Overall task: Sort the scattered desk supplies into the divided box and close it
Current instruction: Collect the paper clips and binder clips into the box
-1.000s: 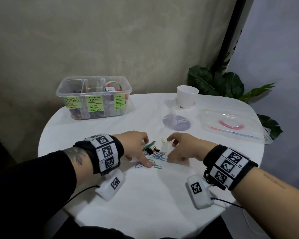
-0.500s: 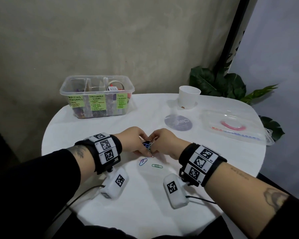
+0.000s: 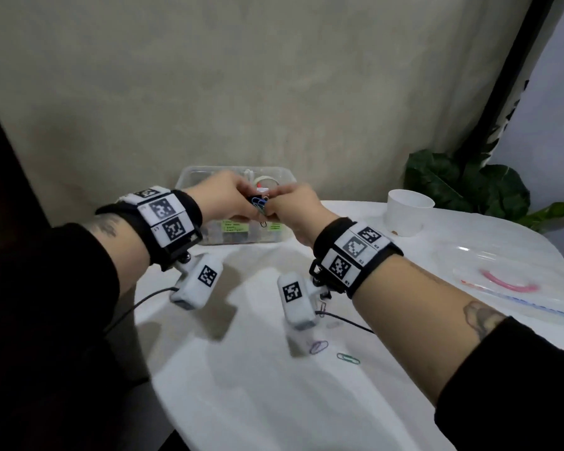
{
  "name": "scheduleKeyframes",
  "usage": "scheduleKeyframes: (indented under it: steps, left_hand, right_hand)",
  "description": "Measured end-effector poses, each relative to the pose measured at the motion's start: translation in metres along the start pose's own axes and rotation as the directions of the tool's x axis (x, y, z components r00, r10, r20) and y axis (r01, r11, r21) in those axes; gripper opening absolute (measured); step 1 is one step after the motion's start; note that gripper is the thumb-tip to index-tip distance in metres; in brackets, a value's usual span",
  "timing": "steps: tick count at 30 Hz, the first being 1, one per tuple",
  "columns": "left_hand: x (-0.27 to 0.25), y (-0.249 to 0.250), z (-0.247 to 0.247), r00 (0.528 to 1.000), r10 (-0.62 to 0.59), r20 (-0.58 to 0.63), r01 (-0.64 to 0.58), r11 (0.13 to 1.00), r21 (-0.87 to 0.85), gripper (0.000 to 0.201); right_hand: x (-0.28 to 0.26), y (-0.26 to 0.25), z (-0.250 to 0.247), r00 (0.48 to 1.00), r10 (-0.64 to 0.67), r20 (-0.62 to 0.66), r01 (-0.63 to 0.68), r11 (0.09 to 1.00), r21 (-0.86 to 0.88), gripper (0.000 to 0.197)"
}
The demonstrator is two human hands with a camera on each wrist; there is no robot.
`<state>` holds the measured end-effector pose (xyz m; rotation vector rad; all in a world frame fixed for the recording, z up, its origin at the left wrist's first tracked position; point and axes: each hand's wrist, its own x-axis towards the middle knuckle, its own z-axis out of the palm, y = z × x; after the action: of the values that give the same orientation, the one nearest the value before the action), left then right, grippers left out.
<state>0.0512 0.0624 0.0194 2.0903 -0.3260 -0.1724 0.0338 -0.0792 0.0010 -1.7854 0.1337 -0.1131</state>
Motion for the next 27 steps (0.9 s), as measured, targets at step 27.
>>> scheduleKeyframes:
  steps: [27]
  left_hand:
    - [0.041,-0.028,-0.01,0.924,0.288,-0.251,-0.252,0.953,0.167,0.007]
  right_hand:
    - [0.061,-0.009,0.009,0.975,-0.22,0.018,0.221,0.971,-0.093,0.029]
